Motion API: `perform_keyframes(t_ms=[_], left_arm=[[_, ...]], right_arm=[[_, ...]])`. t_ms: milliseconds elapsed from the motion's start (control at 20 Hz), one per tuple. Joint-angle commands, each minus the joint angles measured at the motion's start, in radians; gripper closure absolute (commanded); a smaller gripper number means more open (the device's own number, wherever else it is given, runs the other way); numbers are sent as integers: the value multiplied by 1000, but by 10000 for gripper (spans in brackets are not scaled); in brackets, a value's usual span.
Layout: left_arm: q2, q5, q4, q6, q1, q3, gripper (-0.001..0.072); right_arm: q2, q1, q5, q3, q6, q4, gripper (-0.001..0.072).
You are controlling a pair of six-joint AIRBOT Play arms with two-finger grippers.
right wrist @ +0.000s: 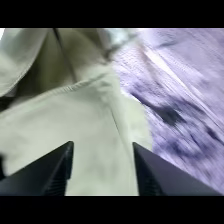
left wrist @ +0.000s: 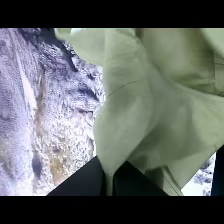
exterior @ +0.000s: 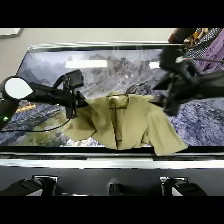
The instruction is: Fold the clothes and pants, and hang the long-sleeved shirts on hangers.
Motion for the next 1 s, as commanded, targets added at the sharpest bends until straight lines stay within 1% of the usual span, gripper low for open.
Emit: perform_keyframes(t_ms=[0, 200, 250, 350, 450, 500, 550, 600, 750, 850, 950], left_arm=[[42, 9, 0, 9, -3, 0, 692], [83, 9, -1, 9, -4, 0, 692], [93, 9, -1, 10, -7, 0, 692], [109, 8, -13, 9, -7, 0, 692], [118, 7, -16, 9, -7, 0, 692], [120, 6, -16, 9, -7, 0, 692], [121, 6, -16, 10, -7, 0, 692], [121, 6, -16, 10, -7, 0, 692], [121, 6, -16, 9, -7, 0, 692], [121, 6, -16, 9, -7, 0, 692], [121, 6, -16, 9, -7, 0, 692]], right_arm=[[92, -149, -6, 0, 36, 6, 209], [111, -298, 9, -15, 38, 23, 209], [111, -318, -1, -38, 38, 28, 207], [101, -335, -8, -100, 3, 28, 207], [63, -334, -13, -154, -4, 66, 201], [34, -334, -14, -168, -4, 95, 133], [5, -334, -21, -170, -4, 124, 87], [-23, -334, -33, -170, -19, 154, 87], [-96, -334, -42, -170, -145, 251, 83], [-138, -333, -42, -170, -222, 286, 82], [-174, -333, -41, -170, -243, 294, 82]])
